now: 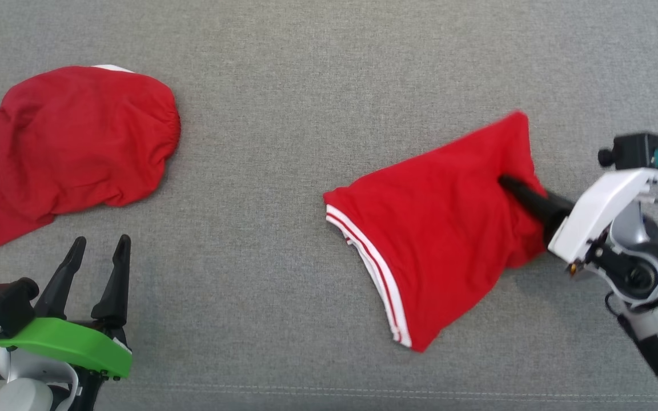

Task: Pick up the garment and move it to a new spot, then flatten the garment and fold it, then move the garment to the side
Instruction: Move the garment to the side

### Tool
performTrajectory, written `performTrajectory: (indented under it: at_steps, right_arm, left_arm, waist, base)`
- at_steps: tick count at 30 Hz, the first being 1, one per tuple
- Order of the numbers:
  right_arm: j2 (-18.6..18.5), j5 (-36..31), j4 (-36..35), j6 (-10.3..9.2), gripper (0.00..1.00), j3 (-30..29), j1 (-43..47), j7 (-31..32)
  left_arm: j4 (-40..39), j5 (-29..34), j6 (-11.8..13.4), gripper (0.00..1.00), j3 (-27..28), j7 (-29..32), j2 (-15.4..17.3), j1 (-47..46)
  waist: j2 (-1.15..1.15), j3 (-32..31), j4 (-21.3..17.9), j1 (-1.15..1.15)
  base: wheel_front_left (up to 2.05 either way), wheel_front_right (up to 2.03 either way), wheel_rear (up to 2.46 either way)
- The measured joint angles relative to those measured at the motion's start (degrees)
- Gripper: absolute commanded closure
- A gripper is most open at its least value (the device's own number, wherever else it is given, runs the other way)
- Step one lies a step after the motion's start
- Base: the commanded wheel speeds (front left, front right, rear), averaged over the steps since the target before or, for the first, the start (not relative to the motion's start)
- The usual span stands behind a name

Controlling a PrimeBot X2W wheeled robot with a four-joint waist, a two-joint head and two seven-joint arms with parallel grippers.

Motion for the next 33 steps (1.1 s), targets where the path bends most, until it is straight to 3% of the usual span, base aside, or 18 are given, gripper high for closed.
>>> performTrajectory:
  at_steps: [4, 8, 12, 18, 28, 33]
  right_arm:
    - [-4.24, -2.57, -1.82, -0.20, 1.00, -0.04, -4.46, 3.10]
    - [-10.93, -7.59, -1.56, -3.37, 1.00, -3.21, -7.99, 4.17]
    - [-15.29, -10.99, -0.45, -5.28, 1.00, -5.33, -10.16, 4.59]
    - [-22.51, -16.41, 2.63, -10.12, 1.00, -9.73, -11.19, 5.02]
    - [-26.37, -16.78, 6.41, -10.78, 1.00, -15.96, -11.15, 5.22]
    - [-26.19, -16.88, 9.11, -11.18, 1.00, -17.88, -10.68, 3.98]
  left_arm:
    - [-0.25, 0.01, -0.01, 0.00, -0.22, 0.03, 0.00, -0.57]
    - [-1.79, 0.51, -0.08, 0.00, -0.36, 0.16, -0.04, -2.58]
    - [-2.21, 0.51, -0.09, 0.00, -0.32, 0.15, -0.08, -3.59]
    - [-2.94, 0.51, -0.10, 0.00, -0.24, 0.15, -0.43, -3.80]
    - [-2.97, 0.49, -0.10, 0.00, 1.43, 0.08, 0.19, -3.88]
    - [-2.90, 0.49, -0.10, 0.00, 1.35, -0.05, -0.01, -4.15]
  waist:
    - [0.00, 0.31, 0.03, 0.00]
    - [0.00, 1.20, 0.37, 0.00]
    - [0.00, 2.08, 0.72, 0.00]
    - [0.00, 4.07, 1.66, 0.00]
    - [0.00, 7.68, 2.60, 0.00]
    - [0.00, 8.93, 2.59, 0.00]
  base:
    - [0.00, 0.00, 0.00]
    - [0.00, 0.00, 0.00]
    - [0.00, 0.00, 0.00]
    - [0.00, 0.00, 0.00]
    - [0.00, 0.00, 0.00]
    - [0.00, 0.00, 0.00]
